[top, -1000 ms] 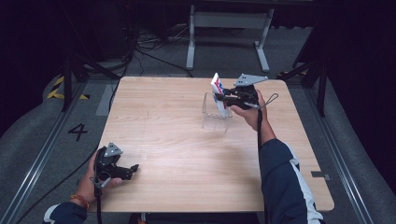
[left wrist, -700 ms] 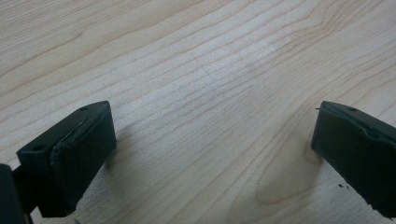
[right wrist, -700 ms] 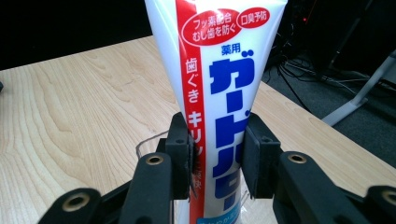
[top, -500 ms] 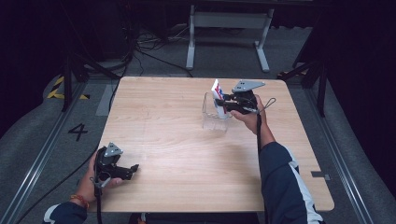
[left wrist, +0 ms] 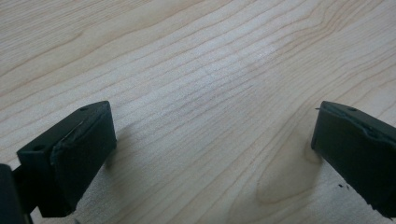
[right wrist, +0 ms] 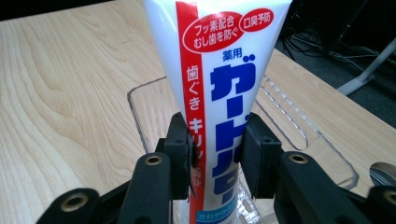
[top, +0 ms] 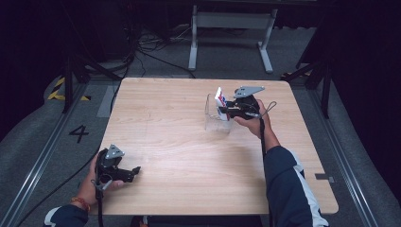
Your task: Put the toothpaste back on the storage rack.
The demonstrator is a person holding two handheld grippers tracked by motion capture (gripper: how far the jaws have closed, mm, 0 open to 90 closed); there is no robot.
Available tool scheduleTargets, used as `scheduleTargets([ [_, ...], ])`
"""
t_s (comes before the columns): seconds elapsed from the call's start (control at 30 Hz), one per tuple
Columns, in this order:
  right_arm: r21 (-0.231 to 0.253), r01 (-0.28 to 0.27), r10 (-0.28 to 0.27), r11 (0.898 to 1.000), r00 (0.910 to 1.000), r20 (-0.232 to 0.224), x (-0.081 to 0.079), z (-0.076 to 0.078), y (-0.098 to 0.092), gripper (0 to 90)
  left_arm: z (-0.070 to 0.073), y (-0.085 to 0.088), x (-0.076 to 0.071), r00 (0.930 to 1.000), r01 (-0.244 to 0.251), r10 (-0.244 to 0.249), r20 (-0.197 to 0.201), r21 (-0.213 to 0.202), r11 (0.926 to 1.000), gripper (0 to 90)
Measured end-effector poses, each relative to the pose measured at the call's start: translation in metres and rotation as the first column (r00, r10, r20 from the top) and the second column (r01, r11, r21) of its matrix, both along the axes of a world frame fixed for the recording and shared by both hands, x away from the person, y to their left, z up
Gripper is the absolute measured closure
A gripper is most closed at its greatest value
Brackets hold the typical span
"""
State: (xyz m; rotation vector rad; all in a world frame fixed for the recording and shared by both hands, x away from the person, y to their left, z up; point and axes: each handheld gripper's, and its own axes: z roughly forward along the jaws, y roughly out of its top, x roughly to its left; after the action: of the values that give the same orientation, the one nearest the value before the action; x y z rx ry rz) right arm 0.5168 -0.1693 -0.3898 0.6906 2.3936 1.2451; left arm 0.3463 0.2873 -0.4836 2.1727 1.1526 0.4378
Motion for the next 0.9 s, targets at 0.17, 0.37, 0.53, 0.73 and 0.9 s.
scheduleTargets([
  [0.17, -0.022, -0.002, 0.002, 1.000, 0.9999, -0.013, 0.001, -0.003, 0.001, 67.2, 0.000, 0.000, 0.000, 1.0000, 0.000, 0.000, 0.000, 0.000, 1.0000, 0.3],
  [0.37, -0.057, -0.003, 0.001, 0.998, 0.9993, -0.037, 0.003, -0.009, 0.004, 67.0, 0.000, 0.000, 0.000, 1.0000, 0.000, 0.000, 0.000, 0.000, 1.0000, 0.3],
  [0.53, -0.080, -0.003, -0.001, 0.997, 0.9986, -0.054, 0.004, -0.014, 0.005, 66.6, 0.000, 0.000, 0.000, 1.0000, 0.000, 0.000, 0.000, 0.000, 1.0000, 0.3],
  [0.73, -0.061, 0.006, -0.011, 0.998, 0.9977, -0.066, 0.005, -0.014, 0.001, 65.7, 0.000, 0.000, 0.000, 1.0000, 0.000, 0.000, 0.000, 0.000, 1.0000, 0.3],
  [0.9, -0.051, 0.022, -0.026, 0.998, 0.9970, -0.073, 0.006, -0.014, 0.000, 64.2, 0.000, 0.000, 0.000, 1.0000, 0.000, 0.000, 0.000, 0.001, 1.0000, 0.3],
])
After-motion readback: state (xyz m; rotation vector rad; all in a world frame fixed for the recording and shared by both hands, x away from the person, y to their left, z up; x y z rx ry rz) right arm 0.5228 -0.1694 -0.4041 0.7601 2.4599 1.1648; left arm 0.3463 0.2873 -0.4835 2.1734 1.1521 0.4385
